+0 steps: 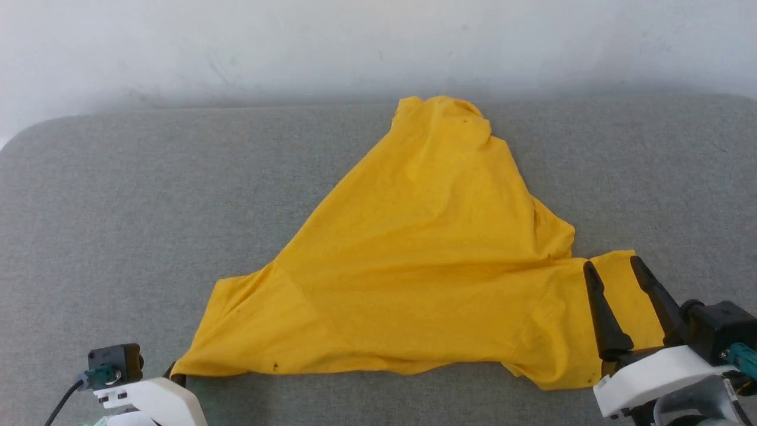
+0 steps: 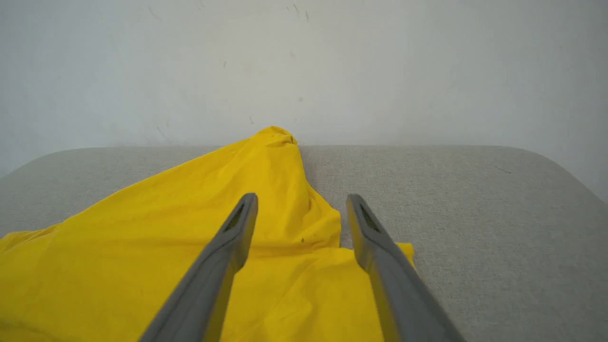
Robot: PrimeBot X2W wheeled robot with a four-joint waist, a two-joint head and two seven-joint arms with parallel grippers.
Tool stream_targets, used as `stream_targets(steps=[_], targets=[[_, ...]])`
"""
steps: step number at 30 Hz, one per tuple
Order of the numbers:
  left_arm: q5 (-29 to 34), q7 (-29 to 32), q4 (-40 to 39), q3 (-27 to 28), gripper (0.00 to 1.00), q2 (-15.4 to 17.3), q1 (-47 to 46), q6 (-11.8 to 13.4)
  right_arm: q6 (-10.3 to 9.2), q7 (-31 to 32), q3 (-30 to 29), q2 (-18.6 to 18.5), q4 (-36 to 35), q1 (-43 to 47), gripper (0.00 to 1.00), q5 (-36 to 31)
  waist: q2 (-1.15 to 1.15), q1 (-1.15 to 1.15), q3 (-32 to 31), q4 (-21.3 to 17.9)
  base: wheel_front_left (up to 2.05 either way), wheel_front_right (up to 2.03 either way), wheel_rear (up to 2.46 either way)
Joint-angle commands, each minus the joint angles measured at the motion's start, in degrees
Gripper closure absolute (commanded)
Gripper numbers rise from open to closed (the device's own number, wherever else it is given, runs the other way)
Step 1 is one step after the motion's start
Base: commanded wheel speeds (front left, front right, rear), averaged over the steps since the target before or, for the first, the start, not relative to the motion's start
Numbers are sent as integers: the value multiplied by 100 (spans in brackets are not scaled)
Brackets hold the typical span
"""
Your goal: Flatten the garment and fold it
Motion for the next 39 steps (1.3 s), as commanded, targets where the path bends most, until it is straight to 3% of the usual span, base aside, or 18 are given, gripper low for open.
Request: stream_targets(steps=[1,4,8,13,18,31,32,34,39], targets=[[-6,79,82,-3,0,52,-41,-21,-4,26,-26,14,-61,100,0,-37,0,0,-121,66,0,0,0],[-65,227,-31,35,0,184,-67,-66,-4,69,-57,14,-119,181,0,-33,0,0,-218,86,0,0,0],[0,658,-432,68,0,611,-82,-15,-4,112,-79,14,-185,266,0,-17,0,0,-296,93,0,0,0],[-141,992,-803,107,0,781,-206,-86,-4,122,-74,14,-221,301,0,11,0,0,-266,76,0,0,0],[-343,1694,-764,-161,0,868,-481,-309,-4,125,-7,14,-267,212,0,26,0,0,-85,-35,0,0,0],[-474,2488,438,-1085,0,322,-899,-813,-4,8,8,14,-74,30,0,133,0,0,207,-309,0,0,0],[-470,2578,503,-1192,44,272,-907,-862,-4,0,3,14,-62,21,0,139,0,0,205,-315,0,0,0],[-486,2657,622,-1336,100,171,-928,-972,-4,-10,-4,14,-45,7,0,153,0,0,192,-322,0,0,0],[-410,2190,792,-1295,100,-41,-992,-966,-4,32,-53,14,-22,-10,0,176,0,0,152,-297,0,0,0]])
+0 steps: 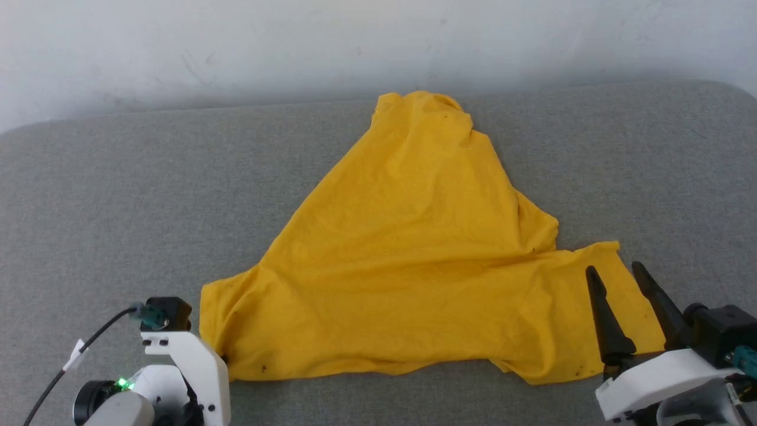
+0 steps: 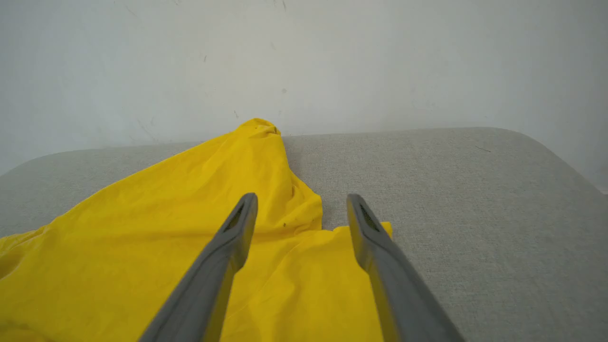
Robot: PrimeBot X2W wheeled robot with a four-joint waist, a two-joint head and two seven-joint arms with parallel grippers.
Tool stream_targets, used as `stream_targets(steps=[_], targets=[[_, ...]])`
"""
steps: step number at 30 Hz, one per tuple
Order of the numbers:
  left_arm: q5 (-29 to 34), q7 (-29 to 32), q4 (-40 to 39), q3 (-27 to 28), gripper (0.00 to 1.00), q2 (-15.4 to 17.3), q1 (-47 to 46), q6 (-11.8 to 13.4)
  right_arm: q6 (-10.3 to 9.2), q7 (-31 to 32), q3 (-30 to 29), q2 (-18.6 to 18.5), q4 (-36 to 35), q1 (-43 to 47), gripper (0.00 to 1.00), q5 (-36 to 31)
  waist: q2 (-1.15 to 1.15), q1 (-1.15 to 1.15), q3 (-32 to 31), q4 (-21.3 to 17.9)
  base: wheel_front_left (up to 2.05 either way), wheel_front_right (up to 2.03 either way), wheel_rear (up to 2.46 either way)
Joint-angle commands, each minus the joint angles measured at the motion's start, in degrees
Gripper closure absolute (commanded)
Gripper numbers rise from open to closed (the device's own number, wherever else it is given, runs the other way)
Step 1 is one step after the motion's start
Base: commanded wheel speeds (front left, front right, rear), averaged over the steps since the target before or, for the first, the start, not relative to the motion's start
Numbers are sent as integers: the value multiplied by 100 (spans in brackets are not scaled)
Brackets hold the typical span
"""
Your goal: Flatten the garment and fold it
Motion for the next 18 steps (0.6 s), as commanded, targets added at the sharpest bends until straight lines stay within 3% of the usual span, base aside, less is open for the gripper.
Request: stream_targets(steps=[1,7,12,18], targets=[[-10,-43,211,-251,100,-370,219,-42,-4,17,-43,13,17,-89,0,33,0,1,-18,18,0,0,0],[149,-987,-36,121,100,-403,306,212,-4,395,-630,-48,291,-145,0,-203,0,1,-91,111,0,0,0],[139,-1475,-512,328,100,-486,491,362,-4,1254,-840,-572,1155,-156,0,-150,0,1,-110,220,0,0,0],[172,-1605,-971,368,100,-463,589,433,-4,1972,-582,-1109,2163,-495,0,373,0,1,-20,297,0,0,0]])
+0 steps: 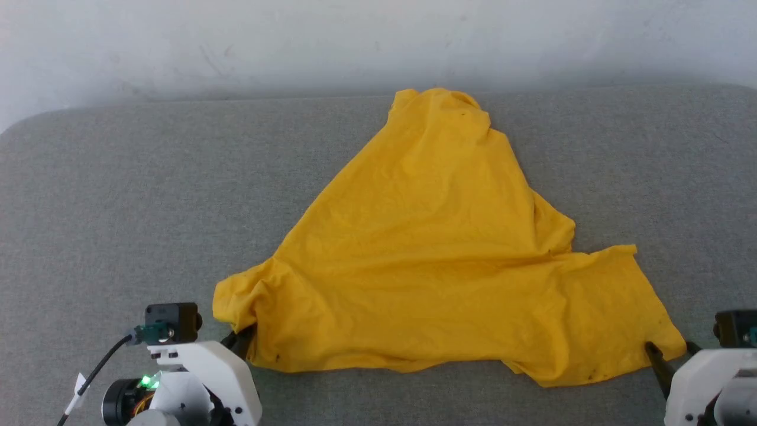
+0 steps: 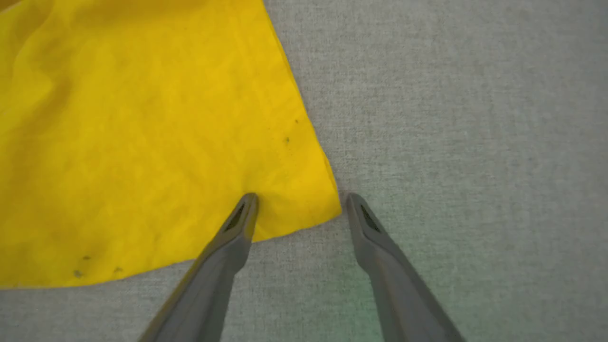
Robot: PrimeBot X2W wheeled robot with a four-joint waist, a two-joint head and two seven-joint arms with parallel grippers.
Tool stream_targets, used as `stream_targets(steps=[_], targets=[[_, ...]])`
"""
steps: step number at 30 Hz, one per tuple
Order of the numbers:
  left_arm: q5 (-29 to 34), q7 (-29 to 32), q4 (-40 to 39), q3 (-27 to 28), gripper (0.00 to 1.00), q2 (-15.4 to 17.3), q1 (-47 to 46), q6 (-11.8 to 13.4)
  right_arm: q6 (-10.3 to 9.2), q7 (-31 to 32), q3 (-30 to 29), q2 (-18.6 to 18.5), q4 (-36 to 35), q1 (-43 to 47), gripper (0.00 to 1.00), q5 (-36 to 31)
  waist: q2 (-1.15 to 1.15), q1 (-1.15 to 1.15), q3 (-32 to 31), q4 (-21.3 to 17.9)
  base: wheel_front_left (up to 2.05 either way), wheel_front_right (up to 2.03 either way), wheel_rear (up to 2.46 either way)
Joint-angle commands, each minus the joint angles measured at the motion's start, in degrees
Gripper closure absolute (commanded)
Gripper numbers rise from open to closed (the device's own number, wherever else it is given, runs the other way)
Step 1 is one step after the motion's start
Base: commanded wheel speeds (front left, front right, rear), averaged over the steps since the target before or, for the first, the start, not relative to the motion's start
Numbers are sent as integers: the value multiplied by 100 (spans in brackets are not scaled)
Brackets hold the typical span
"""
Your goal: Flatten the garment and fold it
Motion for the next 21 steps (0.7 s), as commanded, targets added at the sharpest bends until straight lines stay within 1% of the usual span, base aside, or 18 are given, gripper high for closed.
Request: stream_targets(steps=[1,5,6,7,8,9,11,15,18,21], targets=[[43,-14,-81,5,100,4,45,56,-5,108,87,-41,152,-166,0,120,0,-1,45,27,0,0,0],[54,-5,-192,-21,100,-1,32,69,-5,765,571,-192,708,-373,0,549,0,-1,98,62,0,0,0],[49,-4,-189,-31,100,-7,33,65,-5,997,724,-205,811,-389,57,713,0,-1,102,72,0,0,0],[45,-5,-180,-39,100,-12,33,58,-5,1210,845,-219,881,-400,84,862,0,-1,105,82,0,0,0],[40,-7,-170,-46,100,-18,31,52,-5,1388,941,-230,915,-409,100,1011,0,-1,104,92,0,0,0],[32,-11,-159,-50,100,-23,33,46,-5,1526,1008,-240,918,-417,100,1150,0,-1,98,97,0,0,0],[26,-47,-145,-39,100,-24,46,46,-5,1605,1084,-316,801,-459,100,1317,0,-1,71,95,0,0,0],[68,-253,-240,70,100,26,40,53,-5,1263,999,-562,282,-581,100,1327,0,-1,-37,66,0,0,0],[187,-481,-501,237,100,132,-31,124,-5,810,726,-669,-475,-685,100,1131,0,-1,-156,37,0,0,0],[347,-722,-905,478,100,293,-182,227,-5,495,372,-709,-1375,-779,100,827,0,-1,-269,9,0,0,0]])
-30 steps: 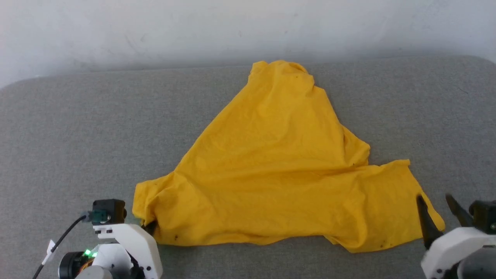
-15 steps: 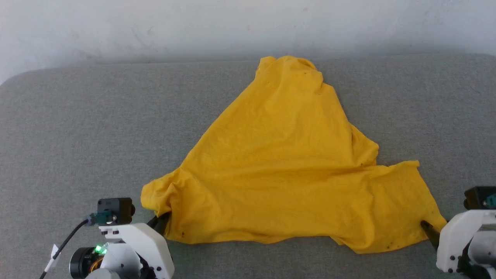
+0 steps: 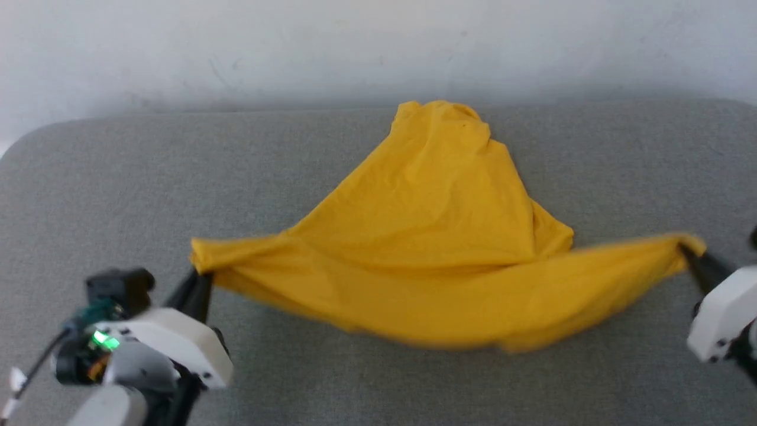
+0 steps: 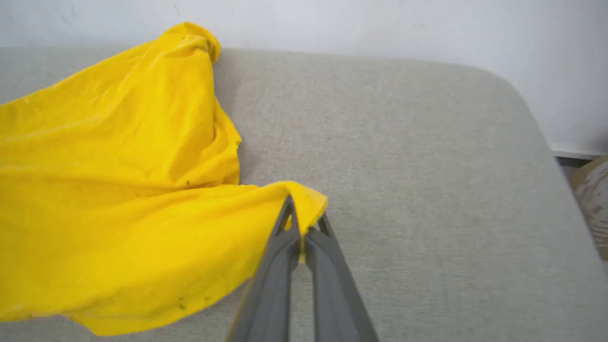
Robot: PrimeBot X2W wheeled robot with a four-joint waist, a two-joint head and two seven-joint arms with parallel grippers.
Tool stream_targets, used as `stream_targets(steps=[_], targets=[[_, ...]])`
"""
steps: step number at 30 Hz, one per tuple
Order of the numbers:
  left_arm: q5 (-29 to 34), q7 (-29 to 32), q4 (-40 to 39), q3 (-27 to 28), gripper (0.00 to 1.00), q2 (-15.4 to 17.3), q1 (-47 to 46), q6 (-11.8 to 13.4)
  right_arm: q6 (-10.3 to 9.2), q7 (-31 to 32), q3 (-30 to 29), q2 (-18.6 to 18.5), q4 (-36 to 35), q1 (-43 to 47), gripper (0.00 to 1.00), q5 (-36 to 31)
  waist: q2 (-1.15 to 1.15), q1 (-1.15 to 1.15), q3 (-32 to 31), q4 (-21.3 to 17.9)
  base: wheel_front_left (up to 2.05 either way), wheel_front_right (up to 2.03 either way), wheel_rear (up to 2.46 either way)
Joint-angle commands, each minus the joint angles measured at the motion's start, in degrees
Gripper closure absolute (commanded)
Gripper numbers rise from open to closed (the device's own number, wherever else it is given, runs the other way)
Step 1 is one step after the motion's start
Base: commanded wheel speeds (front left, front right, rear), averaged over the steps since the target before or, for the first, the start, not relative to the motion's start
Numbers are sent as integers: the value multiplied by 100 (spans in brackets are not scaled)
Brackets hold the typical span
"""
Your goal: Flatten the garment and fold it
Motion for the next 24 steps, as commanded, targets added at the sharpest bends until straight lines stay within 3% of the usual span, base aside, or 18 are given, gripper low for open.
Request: stream_targets(steps=[1,7,11,17,24], targets=[[122,-118,-214,143,100,121,-193,71,29,-94,-145,0,-406,-123,100,-142,0,-1,-116,-43,0,0,0],[455,-493,-1043,707,100,492,-830,210,29,-435,-616,70,-2017,-715,100,-574,0,-1,-315,-124,0,0,0],[511,-645,-1193,1008,100,672,-1572,110,29,-727,-836,-95,-2275,-1553,100,-595,0,-1,-314,-181,0,0,0],[515,-541,-569,915,100,730,-2963,-232,29,-932,-726,-311,-1583,-2989,100,-367,0,-1,-58,-232,0,0,0],[613,-597,1087,578,100,446,-4759,-662,29,-1440,-222,-549,-27,-4636,100,-200,0,-1,616,-253,0,0,0]])
